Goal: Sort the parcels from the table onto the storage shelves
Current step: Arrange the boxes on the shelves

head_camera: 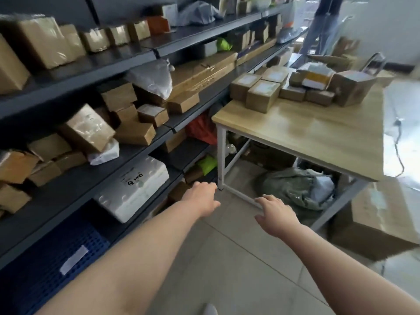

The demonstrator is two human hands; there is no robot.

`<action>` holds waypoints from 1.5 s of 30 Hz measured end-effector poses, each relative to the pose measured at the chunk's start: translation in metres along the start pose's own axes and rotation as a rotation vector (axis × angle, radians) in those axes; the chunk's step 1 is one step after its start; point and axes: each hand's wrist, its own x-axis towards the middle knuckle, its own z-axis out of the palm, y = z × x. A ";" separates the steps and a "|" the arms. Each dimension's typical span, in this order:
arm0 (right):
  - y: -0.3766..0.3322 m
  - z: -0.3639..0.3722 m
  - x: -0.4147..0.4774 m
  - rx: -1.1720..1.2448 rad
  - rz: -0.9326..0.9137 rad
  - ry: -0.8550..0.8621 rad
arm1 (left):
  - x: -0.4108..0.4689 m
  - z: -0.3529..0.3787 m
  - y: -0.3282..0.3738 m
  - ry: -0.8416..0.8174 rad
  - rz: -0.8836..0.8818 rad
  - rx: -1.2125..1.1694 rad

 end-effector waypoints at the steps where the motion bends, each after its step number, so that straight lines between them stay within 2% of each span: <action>1: 0.006 -0.005 0.011 0.009 0.033 0.013 | 0.020 -0.008 0.003 -0.003 0.024 0.003; 8: 0.062 -0.029 0.059 0.066 0.224 0.055 | 0.135 -0.035 0.048 -0.025 0.147 0.003; 15: 0.129 -0.048 0.130 0.106 0.295 0.070 | 0.228 -0.038 0.106 -0.038 0.269 0.019; 24: 0.227 -0.113 0.253 0.132 0.246 0.074 | 0.359 -0.091 0.163 -0.002 0.203 0.111; 28: 0.264 -0.137 0.296 0.142 0.236 0.079 | 0.397 -0.099 0.193 0.008 0.135 0.059; 32: 0.275 -0.139 0.325 0.178 0.214 0.017 | 0.417 -0.096 0.206 -0.045 0.150 0.088; 37: 0.277 -0.145 0.359 0.195 0.181 -0.009 | 0.453 -0.109 0.201 -0.016 0.111 0.036; 45: 0.279 -0.167 0.425 0.207 0.248 0.023 | 0.534 -0.141 0.179 0.048 0.131 0.034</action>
